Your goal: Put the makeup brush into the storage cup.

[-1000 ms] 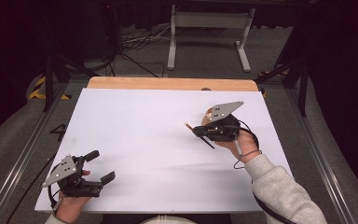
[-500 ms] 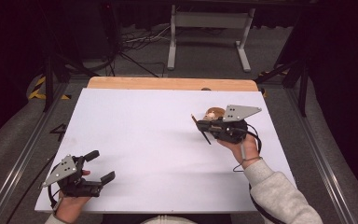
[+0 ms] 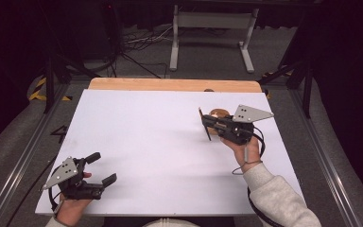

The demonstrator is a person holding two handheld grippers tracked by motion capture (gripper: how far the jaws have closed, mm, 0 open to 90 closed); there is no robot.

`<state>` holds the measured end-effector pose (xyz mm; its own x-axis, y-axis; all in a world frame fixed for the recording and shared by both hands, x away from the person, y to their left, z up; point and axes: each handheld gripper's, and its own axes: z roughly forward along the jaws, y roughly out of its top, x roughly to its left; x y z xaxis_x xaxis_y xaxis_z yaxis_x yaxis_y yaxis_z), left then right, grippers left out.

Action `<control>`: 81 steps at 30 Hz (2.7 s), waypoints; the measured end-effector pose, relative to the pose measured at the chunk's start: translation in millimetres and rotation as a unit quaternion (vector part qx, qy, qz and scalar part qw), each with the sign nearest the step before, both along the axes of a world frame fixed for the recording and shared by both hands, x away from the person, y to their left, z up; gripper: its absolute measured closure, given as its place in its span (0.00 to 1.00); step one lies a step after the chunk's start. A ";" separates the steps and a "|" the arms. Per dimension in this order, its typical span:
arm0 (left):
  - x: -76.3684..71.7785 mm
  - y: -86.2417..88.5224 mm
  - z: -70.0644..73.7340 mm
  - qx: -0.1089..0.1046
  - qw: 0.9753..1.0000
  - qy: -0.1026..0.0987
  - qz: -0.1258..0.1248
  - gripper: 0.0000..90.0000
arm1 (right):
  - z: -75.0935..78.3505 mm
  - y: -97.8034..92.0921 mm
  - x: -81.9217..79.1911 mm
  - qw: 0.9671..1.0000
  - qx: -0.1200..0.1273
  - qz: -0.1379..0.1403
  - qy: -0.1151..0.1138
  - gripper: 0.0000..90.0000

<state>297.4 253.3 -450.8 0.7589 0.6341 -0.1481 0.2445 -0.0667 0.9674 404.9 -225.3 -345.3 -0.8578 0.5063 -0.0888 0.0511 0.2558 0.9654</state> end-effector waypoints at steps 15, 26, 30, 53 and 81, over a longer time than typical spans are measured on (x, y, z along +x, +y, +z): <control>1.4 -0.1 -0.5 0.000 1.000 0.004 0.000 0.01 | 12.8 -7.6 6.9 0.996 0.040 -0.076 -0.021 0.93; 1.2 0.5 -0.3 -0.002 1.000 0.005 0.002 0.01 | 17.8 -18.8 19.3 0.986 0.062 -0.149 -0.035 0.93; 1.3 0.7 -0.4 -0.002 1.000 0.005 0.002 0.01 | 17.9 -22.9 22.9 0.982 0.070 -0.172 -0.035 0.93; 1.9 0.9 -0.5 0.000 1.000 0.002 0.004 0.01 | -4.2 -30.4 46.6 0.972 0.075 -0.213 -0.058 0.92; 2.2 0.3 -1.0 -0.002 1.000 0.004 0.003 0.01 | -43.8 -36.9 57.4 0.971 0.055 -0.231 -0.037 0.92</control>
